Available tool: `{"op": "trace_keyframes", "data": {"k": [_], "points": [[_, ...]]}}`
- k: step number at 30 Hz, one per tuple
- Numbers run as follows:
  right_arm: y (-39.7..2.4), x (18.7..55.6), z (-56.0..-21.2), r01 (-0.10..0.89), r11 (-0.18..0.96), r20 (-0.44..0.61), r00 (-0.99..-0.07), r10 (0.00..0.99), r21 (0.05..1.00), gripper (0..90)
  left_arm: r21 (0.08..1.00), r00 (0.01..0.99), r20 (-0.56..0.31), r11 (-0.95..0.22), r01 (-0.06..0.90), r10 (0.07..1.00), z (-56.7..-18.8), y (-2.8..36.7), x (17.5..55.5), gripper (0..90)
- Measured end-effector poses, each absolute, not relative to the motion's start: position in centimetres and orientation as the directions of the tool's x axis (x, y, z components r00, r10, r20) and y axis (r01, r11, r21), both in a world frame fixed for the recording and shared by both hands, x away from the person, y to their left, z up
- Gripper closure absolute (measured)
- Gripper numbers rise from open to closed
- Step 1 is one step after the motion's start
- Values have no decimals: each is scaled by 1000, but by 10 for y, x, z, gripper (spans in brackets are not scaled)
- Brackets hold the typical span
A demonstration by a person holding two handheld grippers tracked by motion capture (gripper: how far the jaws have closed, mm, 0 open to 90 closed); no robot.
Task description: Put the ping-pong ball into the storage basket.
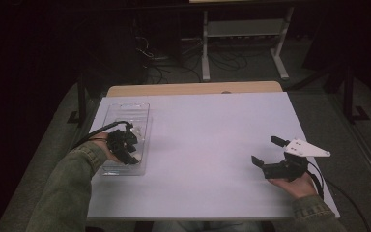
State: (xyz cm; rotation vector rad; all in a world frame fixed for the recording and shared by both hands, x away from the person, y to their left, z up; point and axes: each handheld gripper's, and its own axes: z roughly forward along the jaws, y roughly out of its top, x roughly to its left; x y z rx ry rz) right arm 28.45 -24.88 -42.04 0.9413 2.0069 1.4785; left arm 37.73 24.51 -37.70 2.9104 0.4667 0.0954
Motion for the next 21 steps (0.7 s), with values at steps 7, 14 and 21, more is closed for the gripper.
{"op": "trace_keyframes", "data": {"k": [7, 14, 21], "points": [[-249, 284, -420, 248, 183, 24, -653, 757, 951, 0, 199, 939, 39, -923, 328, 342, -374, 245, 378, 369], [-248, 285, -421, 249, 188, 22, -655, 755, 950, 0, 205, 925, 59, -912, 356, 375, -367, 246, 380, 276], [-248, 285, -421, 251, 187, 24, -656, 755, 950, 0, 209, 913, 84, -903, 376, 400, -357, 246, 379, 136]]}}
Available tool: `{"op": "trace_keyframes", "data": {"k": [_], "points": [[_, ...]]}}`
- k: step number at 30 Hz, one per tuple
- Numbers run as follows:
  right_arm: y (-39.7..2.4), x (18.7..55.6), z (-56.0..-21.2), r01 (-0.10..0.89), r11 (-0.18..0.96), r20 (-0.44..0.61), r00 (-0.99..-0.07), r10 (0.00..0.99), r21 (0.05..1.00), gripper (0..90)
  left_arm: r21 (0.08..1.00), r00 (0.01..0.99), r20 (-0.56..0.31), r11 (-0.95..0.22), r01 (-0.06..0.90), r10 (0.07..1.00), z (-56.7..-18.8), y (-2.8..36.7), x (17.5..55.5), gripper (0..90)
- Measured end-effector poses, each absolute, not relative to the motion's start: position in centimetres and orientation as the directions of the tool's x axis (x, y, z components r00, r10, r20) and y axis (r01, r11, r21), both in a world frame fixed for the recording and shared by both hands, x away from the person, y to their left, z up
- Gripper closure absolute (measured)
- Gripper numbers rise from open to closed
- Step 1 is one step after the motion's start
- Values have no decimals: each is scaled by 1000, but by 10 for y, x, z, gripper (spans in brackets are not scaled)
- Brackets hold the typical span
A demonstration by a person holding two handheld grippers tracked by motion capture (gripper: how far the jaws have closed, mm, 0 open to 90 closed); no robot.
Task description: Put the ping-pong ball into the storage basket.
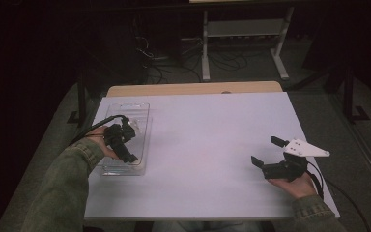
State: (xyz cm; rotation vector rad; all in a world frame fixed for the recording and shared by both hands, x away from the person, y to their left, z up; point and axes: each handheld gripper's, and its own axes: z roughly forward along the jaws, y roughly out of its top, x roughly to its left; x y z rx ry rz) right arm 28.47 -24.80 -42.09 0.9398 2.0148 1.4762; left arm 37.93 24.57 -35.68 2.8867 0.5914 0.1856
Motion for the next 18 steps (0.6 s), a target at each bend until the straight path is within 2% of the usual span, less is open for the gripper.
{"op": "trace_keyframes", "data": {"k": [7, 13, 18], "points": [[-248, 285, -421, 253, 190, 25, -657, 753, 949, 0, 227, 915, 89, -903, 365, 393, -348, 246, 377, 114], [-248, 284, -421, 254, 190, 25, -657, 753, 948, 0, 244, 901, 96, -888, 390, 422, -341, 249, 374, 0], [-248, 284, -421, 256, 188, 27, -657, 754, 948, 0, 274, 901, 93, -881, 386, 424, -336, 251, 371, 0]]}}
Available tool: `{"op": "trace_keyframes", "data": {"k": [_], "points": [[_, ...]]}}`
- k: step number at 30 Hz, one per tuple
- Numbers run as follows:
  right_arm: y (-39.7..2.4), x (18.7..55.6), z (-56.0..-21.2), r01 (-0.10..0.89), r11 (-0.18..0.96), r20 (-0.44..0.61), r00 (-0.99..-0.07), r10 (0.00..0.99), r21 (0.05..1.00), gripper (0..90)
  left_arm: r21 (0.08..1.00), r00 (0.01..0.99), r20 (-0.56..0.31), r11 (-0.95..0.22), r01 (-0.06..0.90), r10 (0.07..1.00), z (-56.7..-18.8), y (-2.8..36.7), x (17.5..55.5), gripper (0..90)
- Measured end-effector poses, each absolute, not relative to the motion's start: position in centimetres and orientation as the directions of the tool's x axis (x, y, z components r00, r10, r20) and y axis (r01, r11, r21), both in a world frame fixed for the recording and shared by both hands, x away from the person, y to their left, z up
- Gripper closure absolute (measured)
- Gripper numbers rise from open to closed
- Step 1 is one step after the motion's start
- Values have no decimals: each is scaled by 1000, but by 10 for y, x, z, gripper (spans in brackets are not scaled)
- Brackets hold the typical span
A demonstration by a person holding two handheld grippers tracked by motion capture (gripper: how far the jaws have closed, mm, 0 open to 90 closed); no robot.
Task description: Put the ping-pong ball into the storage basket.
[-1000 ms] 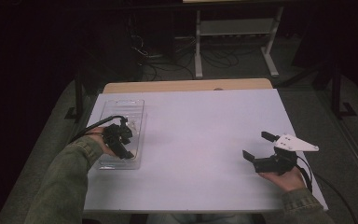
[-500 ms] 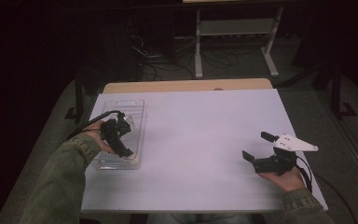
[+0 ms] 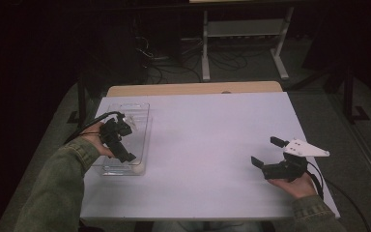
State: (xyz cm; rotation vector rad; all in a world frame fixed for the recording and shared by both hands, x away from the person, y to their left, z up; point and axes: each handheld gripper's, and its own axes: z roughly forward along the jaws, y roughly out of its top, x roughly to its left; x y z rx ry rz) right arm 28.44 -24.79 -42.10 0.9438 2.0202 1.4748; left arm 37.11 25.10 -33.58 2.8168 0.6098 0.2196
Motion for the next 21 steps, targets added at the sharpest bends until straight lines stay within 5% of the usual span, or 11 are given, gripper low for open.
{"op": "trace_keyframes", "data": {"k": [21], "points": [[-248, 284, -421, 261, 188, 32, -657, 753, 947, 0, 418, 888, 120, -834, 360, 443, -321, 258, 348, 0]]}}
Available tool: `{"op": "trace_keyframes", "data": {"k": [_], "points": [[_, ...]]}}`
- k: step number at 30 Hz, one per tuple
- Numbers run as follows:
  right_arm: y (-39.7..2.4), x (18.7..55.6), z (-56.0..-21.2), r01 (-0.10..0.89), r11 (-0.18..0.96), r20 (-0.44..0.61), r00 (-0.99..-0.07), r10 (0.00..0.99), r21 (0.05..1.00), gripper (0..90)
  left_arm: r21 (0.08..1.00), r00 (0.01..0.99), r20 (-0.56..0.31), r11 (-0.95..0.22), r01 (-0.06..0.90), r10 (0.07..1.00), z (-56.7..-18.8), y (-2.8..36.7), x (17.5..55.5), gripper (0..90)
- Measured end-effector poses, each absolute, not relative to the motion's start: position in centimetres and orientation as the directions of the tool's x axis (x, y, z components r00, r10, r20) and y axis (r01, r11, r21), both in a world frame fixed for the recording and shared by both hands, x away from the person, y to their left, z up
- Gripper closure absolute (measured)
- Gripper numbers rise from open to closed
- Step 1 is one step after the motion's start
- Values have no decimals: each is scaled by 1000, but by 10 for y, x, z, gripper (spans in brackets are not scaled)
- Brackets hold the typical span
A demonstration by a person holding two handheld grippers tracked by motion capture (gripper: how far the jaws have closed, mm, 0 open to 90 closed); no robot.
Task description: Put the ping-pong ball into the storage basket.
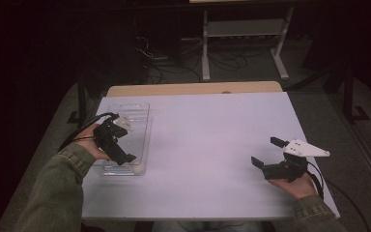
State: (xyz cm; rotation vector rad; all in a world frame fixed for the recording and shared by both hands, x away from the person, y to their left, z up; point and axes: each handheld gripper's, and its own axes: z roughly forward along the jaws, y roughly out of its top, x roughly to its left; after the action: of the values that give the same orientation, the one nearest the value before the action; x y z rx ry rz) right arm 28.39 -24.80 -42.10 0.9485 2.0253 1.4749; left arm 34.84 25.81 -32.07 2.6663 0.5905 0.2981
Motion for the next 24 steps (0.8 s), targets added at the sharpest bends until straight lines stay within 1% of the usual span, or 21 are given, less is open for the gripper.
{"op": "trace_keyframes", "data": {"k": [4, 7, 11, 15, 20, 24], "points": [[-248, 284, -421, 260, 191, 29, -658, 752, 946, 0, 470, 875, 118, -802, 368, 470, -320, 265, 344, 0], [-248, 284, -421, 261, 190, 30, -657, 753, 946, 0, 491, 867, 115, -787, 374, 484, -320, 269, 342, 0], [-248, 284, -421, 260, 191, 28, -657, 754, 946, 0, 518, 864, 111, -770, 372, 491, -321, 273, 338, 0], [-248, 284, -421, 261, 193, 28, -657, 753, 946, 0, 568, 860, 102, -739, 362, 500, -321, 276, 334, 0], [-248, 283, -421, 258, 194, 25, -658, 753, 947, 0, 602, 850, 104, -713, 359, 516, -322, 281, 331, 0], [-248, 283, -421, 260, 195, 26, -658, 752, 946, 0, 619, 853, 100, -703, 350, 513, -323, 281, 326, 0]]}}
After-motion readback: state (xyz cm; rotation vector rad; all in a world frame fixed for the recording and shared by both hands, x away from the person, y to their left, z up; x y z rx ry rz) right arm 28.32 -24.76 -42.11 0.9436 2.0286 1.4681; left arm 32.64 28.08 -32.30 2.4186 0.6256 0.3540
